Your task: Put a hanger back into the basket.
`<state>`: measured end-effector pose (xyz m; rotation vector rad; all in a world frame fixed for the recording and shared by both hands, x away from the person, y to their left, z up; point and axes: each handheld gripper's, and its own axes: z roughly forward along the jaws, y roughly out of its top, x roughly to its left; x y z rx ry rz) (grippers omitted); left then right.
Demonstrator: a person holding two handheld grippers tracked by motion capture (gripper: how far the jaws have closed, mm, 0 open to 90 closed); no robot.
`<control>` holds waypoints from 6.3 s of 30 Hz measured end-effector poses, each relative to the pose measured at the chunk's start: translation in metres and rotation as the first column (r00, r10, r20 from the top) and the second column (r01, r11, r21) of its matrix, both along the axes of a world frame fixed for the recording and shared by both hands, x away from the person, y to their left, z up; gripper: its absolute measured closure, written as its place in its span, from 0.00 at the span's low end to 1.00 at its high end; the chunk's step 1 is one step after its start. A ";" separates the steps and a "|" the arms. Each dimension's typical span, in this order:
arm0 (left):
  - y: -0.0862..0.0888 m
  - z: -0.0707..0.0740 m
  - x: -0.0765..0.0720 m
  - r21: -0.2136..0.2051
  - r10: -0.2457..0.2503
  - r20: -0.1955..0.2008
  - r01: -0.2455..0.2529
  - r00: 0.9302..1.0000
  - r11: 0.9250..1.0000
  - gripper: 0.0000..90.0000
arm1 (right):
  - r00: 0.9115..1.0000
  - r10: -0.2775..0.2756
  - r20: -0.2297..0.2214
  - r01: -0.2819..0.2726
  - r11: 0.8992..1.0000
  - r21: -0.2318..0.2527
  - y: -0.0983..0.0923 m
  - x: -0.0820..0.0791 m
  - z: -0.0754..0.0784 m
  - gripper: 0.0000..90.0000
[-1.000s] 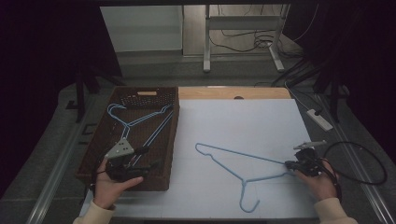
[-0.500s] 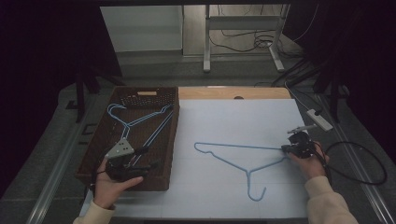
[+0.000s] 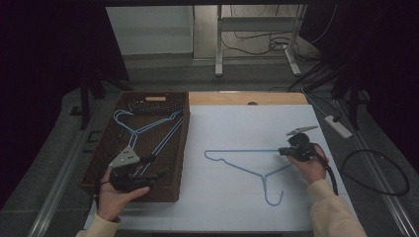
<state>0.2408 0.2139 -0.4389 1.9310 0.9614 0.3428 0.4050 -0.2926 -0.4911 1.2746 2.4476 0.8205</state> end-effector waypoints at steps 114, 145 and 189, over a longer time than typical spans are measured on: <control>-0.151 -0.010 -0.009 0.232 -0.301 -0.058 0.306 0.952 0.923 0.36 | 0.958 -0.017 -0.287 -0.044 0.977 -0.207 0.069 -0.126 0.028 0.97; -0.234 -0.055 0.016 0.458 -0.403 -0.153 0.426 0.902 0.780 0.94 | 0.954 0.080 -0.290 -0.129 0.980 -0.153 0.076 -0.126 0.042 0.96; -0.087 0.055 0.022 -0.053 -0.206 -0.060 0.203 0.977 0.978 0.96 | 0.977 0.042 0.209 -0.111 0.936 0.334 -0.010 -0.128 0.036 0.45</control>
